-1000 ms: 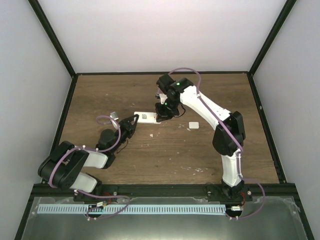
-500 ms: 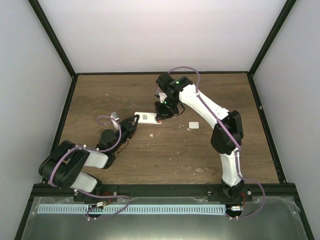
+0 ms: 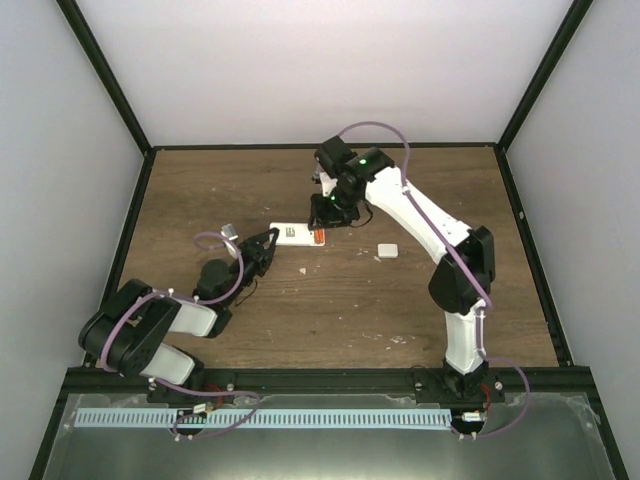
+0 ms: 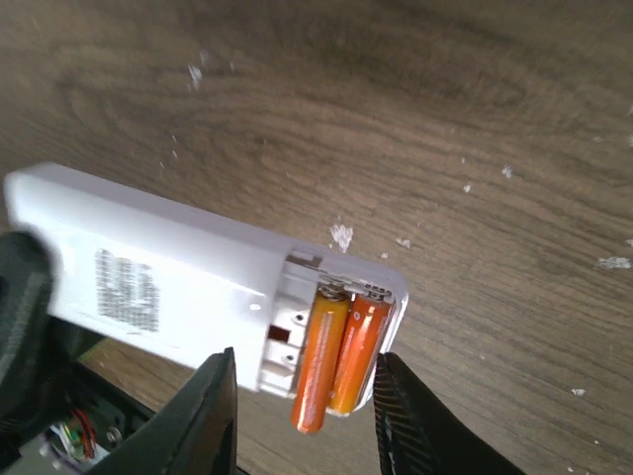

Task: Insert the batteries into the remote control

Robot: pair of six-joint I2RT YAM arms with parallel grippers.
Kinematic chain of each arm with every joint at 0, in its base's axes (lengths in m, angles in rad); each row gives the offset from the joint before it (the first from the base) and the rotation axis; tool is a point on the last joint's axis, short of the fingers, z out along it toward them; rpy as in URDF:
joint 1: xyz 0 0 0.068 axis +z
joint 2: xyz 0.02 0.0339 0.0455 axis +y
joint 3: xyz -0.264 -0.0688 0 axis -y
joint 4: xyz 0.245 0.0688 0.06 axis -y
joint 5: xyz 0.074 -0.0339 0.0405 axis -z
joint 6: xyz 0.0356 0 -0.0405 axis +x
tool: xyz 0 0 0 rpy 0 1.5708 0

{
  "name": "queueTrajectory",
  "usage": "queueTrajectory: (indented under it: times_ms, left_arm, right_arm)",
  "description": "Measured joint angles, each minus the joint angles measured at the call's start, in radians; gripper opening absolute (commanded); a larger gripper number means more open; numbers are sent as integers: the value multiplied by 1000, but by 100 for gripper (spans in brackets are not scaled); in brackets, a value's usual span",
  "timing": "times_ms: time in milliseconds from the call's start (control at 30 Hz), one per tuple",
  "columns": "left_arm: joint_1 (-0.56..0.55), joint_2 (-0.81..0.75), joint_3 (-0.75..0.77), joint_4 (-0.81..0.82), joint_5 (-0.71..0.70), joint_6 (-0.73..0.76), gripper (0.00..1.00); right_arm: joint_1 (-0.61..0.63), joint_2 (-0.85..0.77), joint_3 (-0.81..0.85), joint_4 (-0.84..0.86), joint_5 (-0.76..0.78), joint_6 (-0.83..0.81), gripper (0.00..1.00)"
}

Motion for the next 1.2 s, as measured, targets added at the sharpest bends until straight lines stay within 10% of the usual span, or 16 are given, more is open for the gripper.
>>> queueTrajectory:
  times_ms: [467, 767, 1200]
  left_arm:
    - [-1, -57, -15, -41, 27, -69, 0]
    - [-2, -293, -10, -317, 51, -116, 0]
    - [-2, -325, -6, -440, 136, -246, 0]
  right_arm:
    - [-31, -489, -415, 403, 76, -55, 89]
    - [-181, -592, -776, 644, -164, -18, 100]
    - [-185, -562, -818, 820, -508, 37, 100]
